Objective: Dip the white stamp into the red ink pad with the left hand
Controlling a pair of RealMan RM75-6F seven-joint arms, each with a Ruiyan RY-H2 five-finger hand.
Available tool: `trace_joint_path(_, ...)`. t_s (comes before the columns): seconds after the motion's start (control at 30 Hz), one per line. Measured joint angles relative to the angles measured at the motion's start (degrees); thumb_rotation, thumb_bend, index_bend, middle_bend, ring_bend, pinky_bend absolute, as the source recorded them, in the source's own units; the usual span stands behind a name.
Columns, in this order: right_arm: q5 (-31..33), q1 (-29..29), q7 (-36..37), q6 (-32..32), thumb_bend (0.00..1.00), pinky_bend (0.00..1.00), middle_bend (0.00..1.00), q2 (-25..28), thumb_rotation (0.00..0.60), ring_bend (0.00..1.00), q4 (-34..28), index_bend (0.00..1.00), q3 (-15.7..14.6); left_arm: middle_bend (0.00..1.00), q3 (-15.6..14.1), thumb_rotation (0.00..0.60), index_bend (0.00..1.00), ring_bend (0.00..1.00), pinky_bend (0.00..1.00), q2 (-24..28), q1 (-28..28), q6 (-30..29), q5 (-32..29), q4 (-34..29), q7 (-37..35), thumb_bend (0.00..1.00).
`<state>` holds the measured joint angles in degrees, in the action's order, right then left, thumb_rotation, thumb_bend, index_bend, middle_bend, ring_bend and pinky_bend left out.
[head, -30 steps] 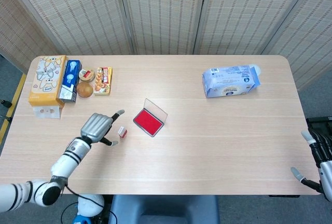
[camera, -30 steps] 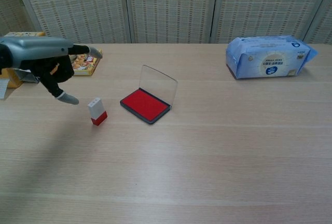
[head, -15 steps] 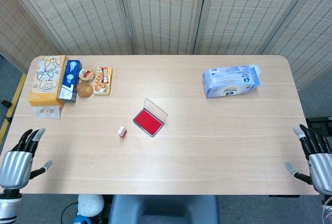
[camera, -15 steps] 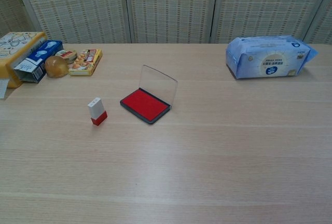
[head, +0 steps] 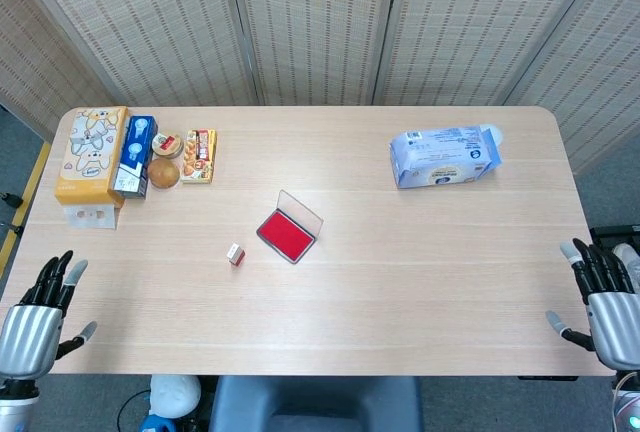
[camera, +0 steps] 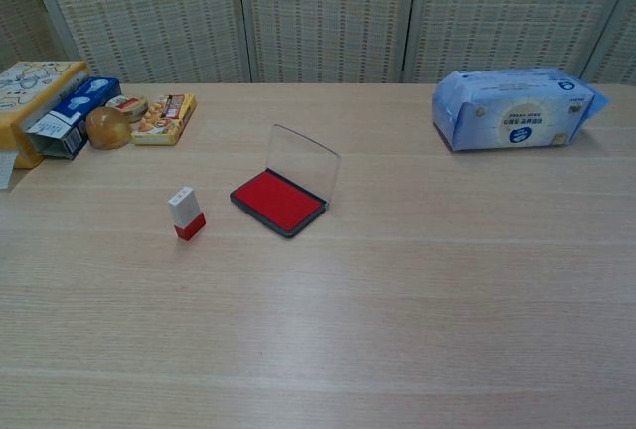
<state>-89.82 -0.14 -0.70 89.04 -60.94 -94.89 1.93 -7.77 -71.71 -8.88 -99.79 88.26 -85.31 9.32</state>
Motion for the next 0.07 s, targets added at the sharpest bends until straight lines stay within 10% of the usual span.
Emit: trace_joint_path(0.07,0.0,0.1,-0.4,-0.1,0.22,0.0,0.0,-0.2,0.6,0.0,0.0,0.0,0.0,0.0,0.5,0.6,0.0,0.06,0.41,0.3,0.2,0.8,-0.1,-0.1,-0.5,0.2)
